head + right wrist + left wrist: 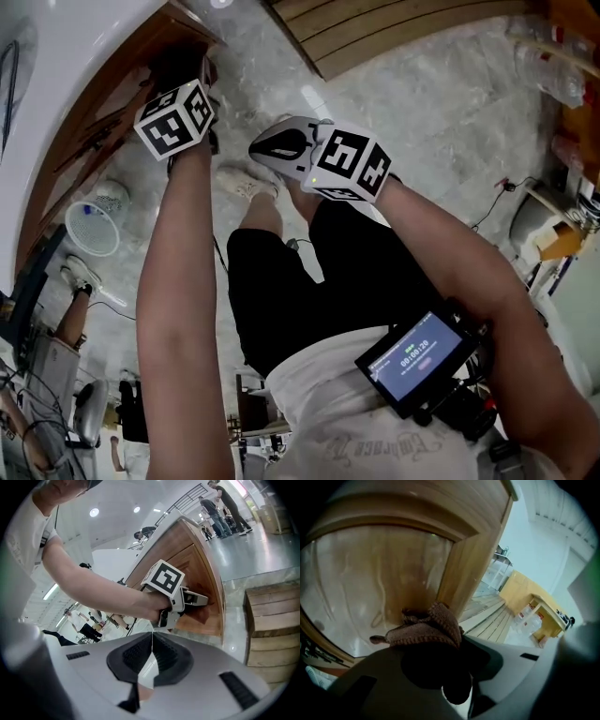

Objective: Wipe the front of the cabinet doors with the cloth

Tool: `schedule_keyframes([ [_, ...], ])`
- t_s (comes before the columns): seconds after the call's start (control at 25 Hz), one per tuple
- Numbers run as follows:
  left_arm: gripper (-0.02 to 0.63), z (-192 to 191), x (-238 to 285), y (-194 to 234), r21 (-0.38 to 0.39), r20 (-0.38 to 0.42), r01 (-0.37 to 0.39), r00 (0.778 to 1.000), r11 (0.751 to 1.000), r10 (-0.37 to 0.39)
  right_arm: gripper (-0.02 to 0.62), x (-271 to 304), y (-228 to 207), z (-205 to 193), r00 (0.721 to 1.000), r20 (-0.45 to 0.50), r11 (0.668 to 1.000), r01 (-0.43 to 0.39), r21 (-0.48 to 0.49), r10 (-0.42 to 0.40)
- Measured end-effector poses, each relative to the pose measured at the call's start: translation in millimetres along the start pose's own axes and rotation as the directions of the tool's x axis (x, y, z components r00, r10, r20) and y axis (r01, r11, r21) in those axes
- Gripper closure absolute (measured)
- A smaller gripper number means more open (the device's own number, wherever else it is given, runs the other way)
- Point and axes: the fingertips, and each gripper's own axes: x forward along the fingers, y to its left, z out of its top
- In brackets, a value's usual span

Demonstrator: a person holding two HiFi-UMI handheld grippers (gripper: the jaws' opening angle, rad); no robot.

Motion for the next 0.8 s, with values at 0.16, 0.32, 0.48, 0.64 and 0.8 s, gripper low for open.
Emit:
schedule_keyframes([
  [0.16,0.488,1,12,-22,0.023,-0.025,0.102,0.995,0.995,-0.101,0.581,2,-5,7,1.000,0.007,1.000,0.004,-0.008,-0.004],
  [0.32,0.488,-13,27,-24,-0.007,-0.060,0.147,0.987,0.989,-0.147,0.581,11,-7,7,1.000,0.005,1.000,-0.011,-0.008,0.011],
  [0.48,0.488,-32,29,2,-0.093,-0.055,0.075,0.995,0.993,-0.080,0.581,9,-15,1,1.000,-0.016,1.000,-0.006,0.006,0.006],
  [0.64,0.488,-46,16,49,-0.099,-0.042,-0.027,0.999,0.995,0.023,0.581,17,-20,-5,1.000,-0.023,1.000,-0.002,0.015,0.002],
  [0.8,0.488,-65,-1,96,-0.106,-0.056,-0.098,0.994,0.990,0.092,0.581,39,-13,-12,0.999,-0.031,1.000,-0.023,0.018,0.024],
])
